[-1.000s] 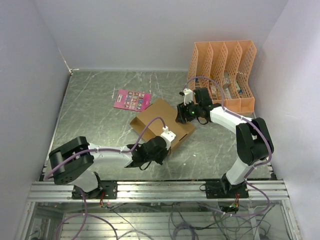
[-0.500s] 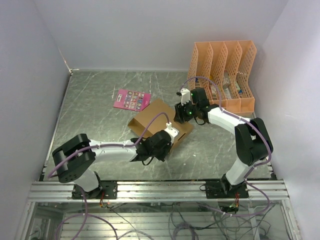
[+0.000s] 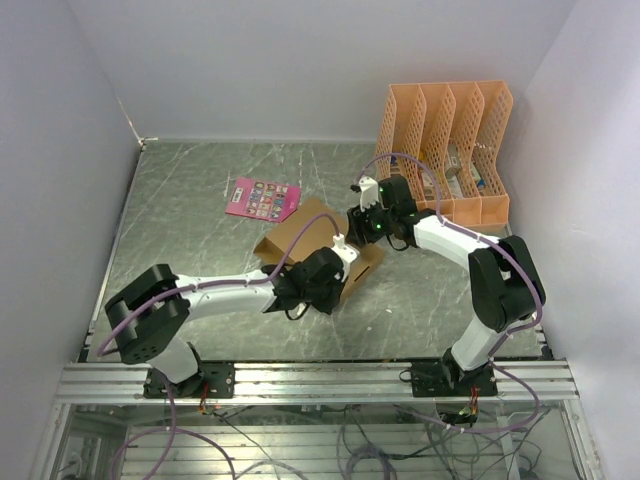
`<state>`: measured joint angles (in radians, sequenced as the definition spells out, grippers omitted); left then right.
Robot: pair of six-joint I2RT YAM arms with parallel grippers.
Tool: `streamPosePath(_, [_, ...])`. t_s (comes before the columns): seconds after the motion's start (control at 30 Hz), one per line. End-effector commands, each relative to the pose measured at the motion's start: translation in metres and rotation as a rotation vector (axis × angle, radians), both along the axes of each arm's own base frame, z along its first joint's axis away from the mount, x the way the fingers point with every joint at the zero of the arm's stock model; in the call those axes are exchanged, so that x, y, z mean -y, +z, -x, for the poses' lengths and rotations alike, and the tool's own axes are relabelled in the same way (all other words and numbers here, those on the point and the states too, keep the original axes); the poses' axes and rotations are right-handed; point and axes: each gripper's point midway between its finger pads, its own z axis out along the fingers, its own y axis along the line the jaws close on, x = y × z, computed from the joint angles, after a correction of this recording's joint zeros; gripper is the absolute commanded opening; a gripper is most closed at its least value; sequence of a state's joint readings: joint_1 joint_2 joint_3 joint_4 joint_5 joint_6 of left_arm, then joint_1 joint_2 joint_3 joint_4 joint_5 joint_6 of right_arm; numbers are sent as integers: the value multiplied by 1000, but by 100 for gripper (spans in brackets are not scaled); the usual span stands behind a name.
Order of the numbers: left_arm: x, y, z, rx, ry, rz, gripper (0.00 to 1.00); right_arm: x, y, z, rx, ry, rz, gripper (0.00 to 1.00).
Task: Fold the paper box
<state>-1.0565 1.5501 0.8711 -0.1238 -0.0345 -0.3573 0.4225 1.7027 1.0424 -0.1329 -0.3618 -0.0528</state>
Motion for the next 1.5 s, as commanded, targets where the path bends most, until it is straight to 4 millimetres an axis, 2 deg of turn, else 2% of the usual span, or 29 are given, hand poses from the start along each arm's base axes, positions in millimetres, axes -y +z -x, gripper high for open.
streamPosePath(0.0, [5, 32, -3, 36, 7, 137, 27, -3, -30, 36, -147, 49, 34, 47])
streamPosePath(0.13, [-22, 31, 6, 19, 33, 131, 37, -4, -30, 36, -150, 52, 34, 47])
streamPosePath(0.23, [-42, 41, -1, 45, 78, 119, 40, -4, -31, 35, -152, 52, 37, 47])
streamPosePath(0.3, [-64, 49, -15, 74, 138, 89, 44, -3, -31, 35, -149, 52, 38, 47])
streamPosePath(0.43, [-132, 61, -62, 147, 302, 18, 57, -4, -31, 35, -148, 58, 38, 47])
streamPosePath(0.47, [-149, 64, -75, 176, 360, -5, 64, -4, -31, 35, -150, 59, 38, 47])
streamPosePath(0.53, [-174, 70, -96, 204, 421, -42, 70, -4, -31, 35, -152, 64, 38, 48])
streamPosePath(0.63, [-220, 70, -126, 210, 523, -128, 72, -6, -30, 35, -154, 73, 33, 48])
streamPosePath(0.7, [-240, 66, -137, 204, 510, -150, 71, -8, -29, 35, -155, 80, 28, 48])
streamPosePath(0.8, [-252, 58, -144, 166, 403, -158, 71, -10, -26, 34, -156, 88, 20, 47])
streamPosePath(0.9, [-254, 44, -145, 107, 333, -150, 70, -12, -26, 33, -159, 91, 15, 48])
streamPosePath(1.13, [-222, 30, -145, 53, 180, -13, 66, -12, -27, 34, -167, 93, 16, 48])
streamPosePath(1.47, [-214, -1, -145, -62, 147, -1, 57, -13, -30, 34, -179, 94, 16, 47])
